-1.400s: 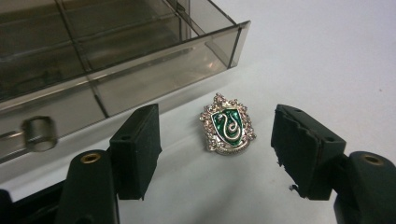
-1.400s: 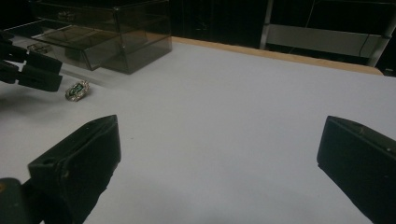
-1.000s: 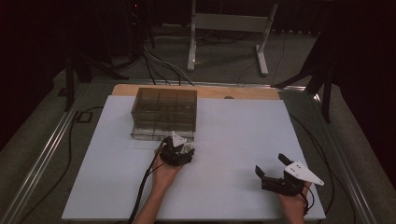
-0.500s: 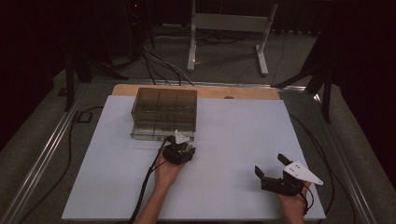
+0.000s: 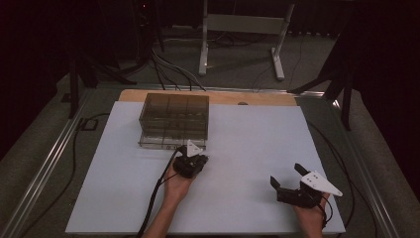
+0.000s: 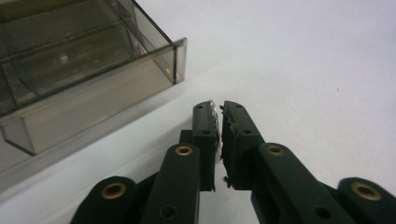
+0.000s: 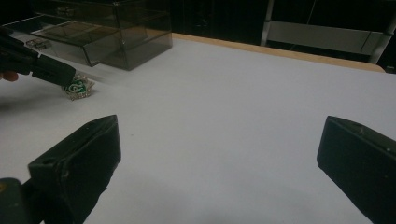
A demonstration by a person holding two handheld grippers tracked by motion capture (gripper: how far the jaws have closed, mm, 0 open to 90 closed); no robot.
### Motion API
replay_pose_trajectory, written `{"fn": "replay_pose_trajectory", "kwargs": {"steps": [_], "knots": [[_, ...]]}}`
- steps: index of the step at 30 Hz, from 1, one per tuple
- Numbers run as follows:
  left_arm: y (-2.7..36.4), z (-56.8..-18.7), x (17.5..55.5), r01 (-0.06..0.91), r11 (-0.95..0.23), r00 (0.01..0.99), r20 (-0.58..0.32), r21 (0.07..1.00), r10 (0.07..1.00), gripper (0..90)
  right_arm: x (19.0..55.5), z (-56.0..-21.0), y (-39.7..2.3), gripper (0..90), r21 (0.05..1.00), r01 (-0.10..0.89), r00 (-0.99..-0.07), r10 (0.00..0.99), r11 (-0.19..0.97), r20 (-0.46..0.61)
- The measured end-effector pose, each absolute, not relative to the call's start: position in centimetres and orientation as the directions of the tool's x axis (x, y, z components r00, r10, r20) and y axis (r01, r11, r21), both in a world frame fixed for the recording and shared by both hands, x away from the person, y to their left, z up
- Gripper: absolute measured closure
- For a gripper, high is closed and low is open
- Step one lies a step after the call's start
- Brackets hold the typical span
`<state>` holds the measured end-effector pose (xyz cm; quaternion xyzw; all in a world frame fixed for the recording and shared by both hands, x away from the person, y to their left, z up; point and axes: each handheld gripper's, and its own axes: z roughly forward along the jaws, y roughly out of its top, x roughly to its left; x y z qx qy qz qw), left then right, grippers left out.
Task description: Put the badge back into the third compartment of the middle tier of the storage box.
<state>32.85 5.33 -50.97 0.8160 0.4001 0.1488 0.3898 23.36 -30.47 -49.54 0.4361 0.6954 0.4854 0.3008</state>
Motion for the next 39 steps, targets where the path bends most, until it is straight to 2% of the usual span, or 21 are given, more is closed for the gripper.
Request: {"fn": "replay_pose_trajectory", "kwargs": {"steps": [11,39], "knots": [[4.7,-51.6,33.0,0.542,-0.409,0.647,-0.054,0.735,0.76,88.0,23.4,-49.6,-30.4,1.2,0.936,0.319,-0.44,0.898,0.149,0.007],[5.0,-49.9,32.6,0.531,-0.37,0.651,-0.088,0.762,0.754,88.3,23.4,-49.5,-30.5,1.2,0.938,0.316,-0.438,0.899,0.145,0.009]]}}
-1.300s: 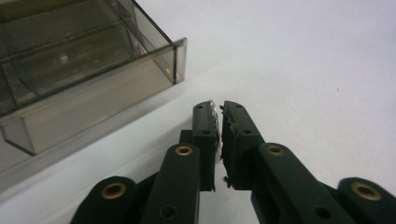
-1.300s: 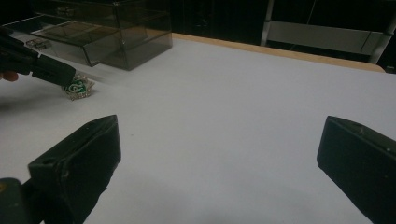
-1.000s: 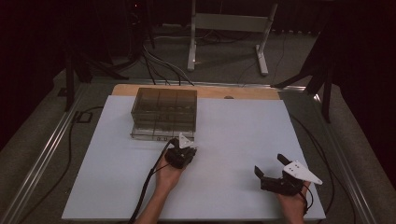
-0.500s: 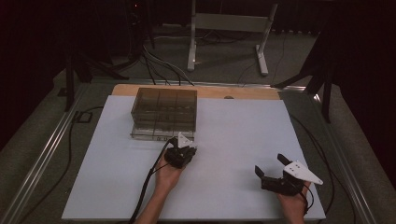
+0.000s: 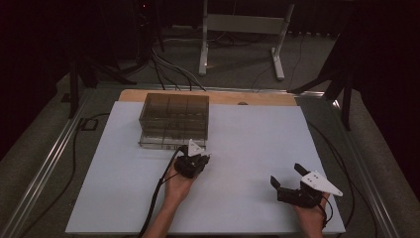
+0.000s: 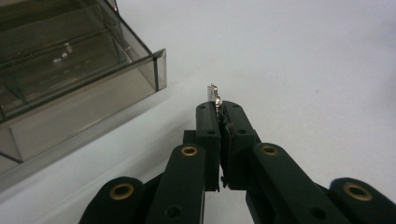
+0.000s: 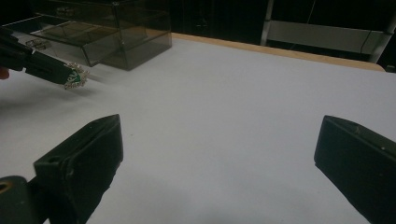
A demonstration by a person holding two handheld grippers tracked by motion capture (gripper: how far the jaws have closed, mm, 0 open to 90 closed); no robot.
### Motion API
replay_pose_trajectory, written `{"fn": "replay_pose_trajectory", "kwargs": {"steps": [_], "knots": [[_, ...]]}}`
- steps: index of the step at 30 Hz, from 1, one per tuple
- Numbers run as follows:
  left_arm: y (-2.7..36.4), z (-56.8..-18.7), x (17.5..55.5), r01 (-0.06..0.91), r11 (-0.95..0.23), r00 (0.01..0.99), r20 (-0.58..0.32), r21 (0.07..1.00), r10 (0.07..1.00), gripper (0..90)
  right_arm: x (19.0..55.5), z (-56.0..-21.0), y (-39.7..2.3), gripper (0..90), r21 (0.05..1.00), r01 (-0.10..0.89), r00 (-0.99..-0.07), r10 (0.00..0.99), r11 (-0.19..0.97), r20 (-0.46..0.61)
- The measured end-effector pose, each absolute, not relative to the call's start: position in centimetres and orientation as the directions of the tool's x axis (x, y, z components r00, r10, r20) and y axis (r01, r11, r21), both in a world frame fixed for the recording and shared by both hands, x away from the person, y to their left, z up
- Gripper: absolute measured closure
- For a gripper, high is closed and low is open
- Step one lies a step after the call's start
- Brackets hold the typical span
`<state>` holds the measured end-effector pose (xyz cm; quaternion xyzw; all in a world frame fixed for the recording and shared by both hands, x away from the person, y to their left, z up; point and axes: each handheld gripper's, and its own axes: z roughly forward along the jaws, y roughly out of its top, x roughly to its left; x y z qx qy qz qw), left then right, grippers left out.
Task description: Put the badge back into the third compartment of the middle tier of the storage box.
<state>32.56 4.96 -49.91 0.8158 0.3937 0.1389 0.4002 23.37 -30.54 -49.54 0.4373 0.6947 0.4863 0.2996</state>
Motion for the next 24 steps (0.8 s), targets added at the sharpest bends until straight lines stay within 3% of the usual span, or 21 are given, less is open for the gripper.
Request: {"fn": "replay_pose_trajectory", "kwargs": {"steps": [24], "knots": [[4.3,-47.7,32.4,0.514,-0.346,0.673,-0.119,0.785,0.73,88.3,23.3,-49.5,-30.6,1.1,0.938,0.317,-0.434,0.901,0.141,0.011]]}}
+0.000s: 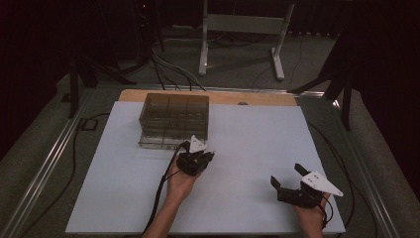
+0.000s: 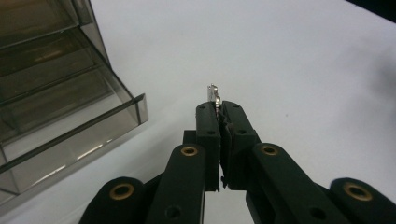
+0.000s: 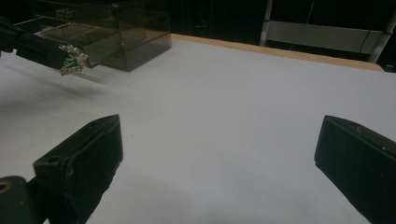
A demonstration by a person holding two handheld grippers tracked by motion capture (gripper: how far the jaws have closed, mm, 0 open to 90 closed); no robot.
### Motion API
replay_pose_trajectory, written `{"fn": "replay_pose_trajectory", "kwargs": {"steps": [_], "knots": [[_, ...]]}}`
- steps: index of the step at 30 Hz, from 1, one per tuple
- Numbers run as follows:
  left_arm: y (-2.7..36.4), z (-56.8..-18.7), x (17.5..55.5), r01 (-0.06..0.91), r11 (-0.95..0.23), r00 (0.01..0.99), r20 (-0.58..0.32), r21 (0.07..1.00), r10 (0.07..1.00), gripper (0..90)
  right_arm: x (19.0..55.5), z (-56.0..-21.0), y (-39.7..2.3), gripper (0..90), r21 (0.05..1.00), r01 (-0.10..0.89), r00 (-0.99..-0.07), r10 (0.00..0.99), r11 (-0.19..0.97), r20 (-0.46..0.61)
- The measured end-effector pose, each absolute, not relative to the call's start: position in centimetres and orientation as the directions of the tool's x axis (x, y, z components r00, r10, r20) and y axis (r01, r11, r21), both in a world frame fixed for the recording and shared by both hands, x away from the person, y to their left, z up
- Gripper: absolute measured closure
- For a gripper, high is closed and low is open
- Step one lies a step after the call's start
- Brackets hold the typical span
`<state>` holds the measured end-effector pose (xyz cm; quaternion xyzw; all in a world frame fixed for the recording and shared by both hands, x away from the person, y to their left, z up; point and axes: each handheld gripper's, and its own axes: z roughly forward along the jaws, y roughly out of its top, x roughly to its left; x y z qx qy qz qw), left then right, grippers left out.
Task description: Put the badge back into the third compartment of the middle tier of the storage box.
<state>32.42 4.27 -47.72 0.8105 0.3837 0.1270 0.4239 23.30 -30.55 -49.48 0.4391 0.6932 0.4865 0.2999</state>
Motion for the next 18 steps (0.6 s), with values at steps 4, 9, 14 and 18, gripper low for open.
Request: {"fn": "replay_pose_trajectory", "kwargs": {"steps": [4,9,14,18], "knots": [[4.1,-47.4,32.4,0.512,-0.347,0.678,-0.121,0.786,0.725,88.3,23.3,-49.5,-30.5,1.1,0.938,0.317,-0.435,0.9,0.142,0.011],[4.0,-47.1,32.4,0.509,-0.343,0.681,-0.125,0.789,0.722,88.3,23.3,-49.5,-30.5,1.1,0.937,0.318,-0.435,0.9,0.142,0.011],[3.9,-46.6,32.5,0.505,-0.342,0.684,-0.126,0.792,0.719,88.3,23.3,-49.5,-30.5,1.1,0.938,0.318,-0.437,0.899,0.142,0.012],[3.9,-46.3,32.7,0.503,-0.334,0.683,-0.13,0.797,0.718,88.3,23.3,-49.5,-30.5,1.1,0.937,0.318,-0.438,0.899,0.143,0.012]]}}
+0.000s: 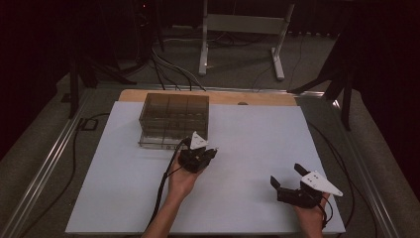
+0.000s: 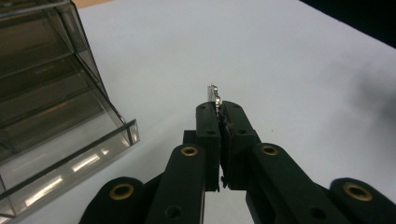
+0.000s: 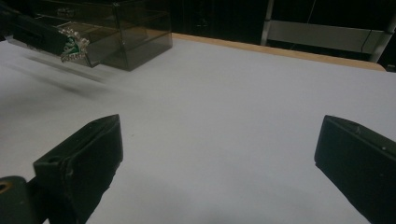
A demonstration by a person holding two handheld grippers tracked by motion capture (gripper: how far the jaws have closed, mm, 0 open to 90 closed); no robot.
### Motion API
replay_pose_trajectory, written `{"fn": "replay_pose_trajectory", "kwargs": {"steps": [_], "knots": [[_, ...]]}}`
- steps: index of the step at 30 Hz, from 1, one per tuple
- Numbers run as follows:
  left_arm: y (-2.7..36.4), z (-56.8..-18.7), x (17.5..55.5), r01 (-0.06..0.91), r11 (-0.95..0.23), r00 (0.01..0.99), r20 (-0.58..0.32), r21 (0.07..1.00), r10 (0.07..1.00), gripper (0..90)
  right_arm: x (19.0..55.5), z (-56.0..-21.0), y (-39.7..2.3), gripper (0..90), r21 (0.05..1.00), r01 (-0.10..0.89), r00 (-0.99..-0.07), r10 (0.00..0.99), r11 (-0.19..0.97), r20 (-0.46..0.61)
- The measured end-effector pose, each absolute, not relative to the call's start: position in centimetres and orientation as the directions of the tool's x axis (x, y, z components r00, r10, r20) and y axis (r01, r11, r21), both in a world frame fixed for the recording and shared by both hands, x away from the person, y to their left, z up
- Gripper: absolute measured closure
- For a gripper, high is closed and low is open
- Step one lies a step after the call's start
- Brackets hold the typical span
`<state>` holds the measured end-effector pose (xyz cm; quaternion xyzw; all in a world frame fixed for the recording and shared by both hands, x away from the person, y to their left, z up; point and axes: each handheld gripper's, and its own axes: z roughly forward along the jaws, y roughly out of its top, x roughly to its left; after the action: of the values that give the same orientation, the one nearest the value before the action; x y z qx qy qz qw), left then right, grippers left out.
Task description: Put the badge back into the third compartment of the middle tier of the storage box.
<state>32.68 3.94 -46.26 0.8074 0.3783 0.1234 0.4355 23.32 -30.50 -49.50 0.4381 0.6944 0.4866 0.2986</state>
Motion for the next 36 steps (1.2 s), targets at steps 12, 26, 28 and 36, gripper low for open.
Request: {"fn": "replay_pose_trajectory", "kwargs": {"steps": [12,26,28,36], "knots": [[4.2,-45.4,33.3,0.499,-0.322,0.681,-0.134,0.805,0.72,88.3,23.3,-49.5,-30.5,1.1,0.937,0.319,-0.439,0.899,0.143,0.012],[4.8,-44.4,34.3,0.497,-0.293,0.663,-0.14,0.817,0.735,88.3,23.3,-49.5,-30.5,1.1,0.937,0.319,-0.439,0.898,0.144,0.011],[4.8,-44.3,34.4,0.498,-0.294,0.66,-0.137,0.816,0.738,88.3,23.3,-49.5,-30.5,1.1,0.937,0.318,-0.44,0.898,0.144,0.011],[5.3,-44.3,35.0,0.504,-0.281,0.64,-0.135,0.817,0.756,88.3,23.3,-49.5,-30.5,1.1,0.937,0.318,-0.44,0.898,0.144,0.011]]}}
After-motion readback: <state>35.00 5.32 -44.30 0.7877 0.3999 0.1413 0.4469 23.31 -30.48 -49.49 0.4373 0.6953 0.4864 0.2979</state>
